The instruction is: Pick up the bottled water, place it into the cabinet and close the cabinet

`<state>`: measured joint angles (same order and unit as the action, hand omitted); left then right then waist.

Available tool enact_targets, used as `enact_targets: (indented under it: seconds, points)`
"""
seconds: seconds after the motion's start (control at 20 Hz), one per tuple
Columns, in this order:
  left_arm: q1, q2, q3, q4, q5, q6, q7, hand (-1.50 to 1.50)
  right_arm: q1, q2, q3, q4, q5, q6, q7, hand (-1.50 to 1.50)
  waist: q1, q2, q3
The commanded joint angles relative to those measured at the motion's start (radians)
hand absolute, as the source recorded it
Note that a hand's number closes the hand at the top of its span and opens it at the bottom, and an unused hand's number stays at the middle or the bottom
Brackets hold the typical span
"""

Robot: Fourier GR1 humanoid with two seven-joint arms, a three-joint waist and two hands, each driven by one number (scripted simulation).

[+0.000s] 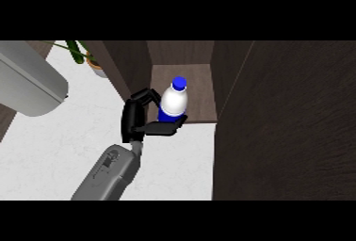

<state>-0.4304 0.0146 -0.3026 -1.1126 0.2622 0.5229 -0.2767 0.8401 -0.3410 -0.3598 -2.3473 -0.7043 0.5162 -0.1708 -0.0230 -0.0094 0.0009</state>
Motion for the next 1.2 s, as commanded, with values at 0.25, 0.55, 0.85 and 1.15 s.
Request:
enact_targets:
  seconds: [0.25,0.55,0.85,1.15]
  points:
    - [-0.179,-0.014,0.006,0.207,0.045,0.021,0.018,1.50,0.034,0.045,0.029,-0.152,-0.061,-0.020,0.026,-1.50,-0.032,0.016,-0.003]
    - [-0.274,-0.014,0.032,0.242,0.038,0.106,0.047,1.50,0.040,0.002,0.007,-0.105,-0.104,0.010,0.015,-1.50,-0.047,0.018,-0.003]
    - [-0.317,0.019,0.037,0.259,0.022,0.131,0.050,1.50,-0.001,-0.022,0.010,-0.062,-0.082,0.015,0.002,-1.50,-0.059,0.025,-0.003]
    - [-0.330,0.041,-0.011,0.288,-0.028,0.203,0.064,-1.50,-0.010,-0.035,0.015,-0.064,-0.104,0.007,0.004,-1.50,-0.068,0.027,-0.003]
